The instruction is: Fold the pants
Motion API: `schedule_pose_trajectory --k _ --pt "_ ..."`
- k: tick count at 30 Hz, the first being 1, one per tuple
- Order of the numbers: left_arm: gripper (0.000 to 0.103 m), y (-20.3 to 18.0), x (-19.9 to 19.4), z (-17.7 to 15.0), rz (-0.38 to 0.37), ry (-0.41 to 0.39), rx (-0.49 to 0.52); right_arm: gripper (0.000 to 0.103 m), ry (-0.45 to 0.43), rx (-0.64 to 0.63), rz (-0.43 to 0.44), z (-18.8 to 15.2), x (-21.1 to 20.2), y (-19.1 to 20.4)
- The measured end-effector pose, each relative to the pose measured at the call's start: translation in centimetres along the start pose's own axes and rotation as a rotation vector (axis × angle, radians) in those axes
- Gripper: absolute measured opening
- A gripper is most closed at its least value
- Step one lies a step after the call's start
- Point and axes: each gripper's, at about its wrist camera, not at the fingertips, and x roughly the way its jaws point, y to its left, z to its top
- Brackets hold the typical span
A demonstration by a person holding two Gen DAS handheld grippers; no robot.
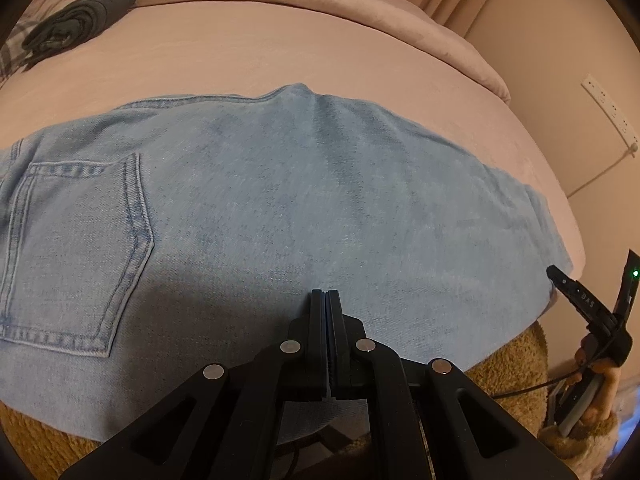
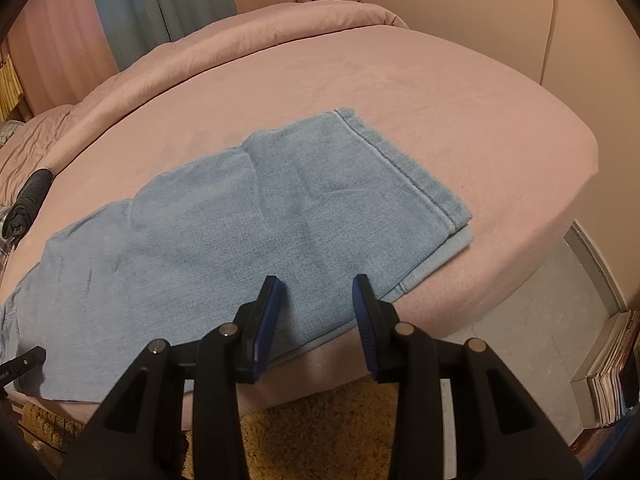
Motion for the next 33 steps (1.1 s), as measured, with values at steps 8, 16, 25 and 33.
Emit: schedule_pose_trajectory --k 8,16,25,33 --pt "0.006 0.4 0.3 -0.1 -0.028 0.002 -0.022 0.035 0.012 -0.003 -0.004 0.1 0.0 0.0" --pt "0.006 0.7 0.2 -0.1 -0.041 0.007 -0.037 0.036 0.018 -0.009 -0.018 0.6 0.2 0.3" --pt "0.006 0.6 0.2 -0.2 -0.029 0.004 -0.030 0.036 0.020 -0.010 -0.017 0.8 0.4 0.3" --pt "0.006 0.5 0.2 -0.2 -0.027 0.002 -0.028 0.036 0.022 -0.010 -0.020 0.7 0.5 0.4"
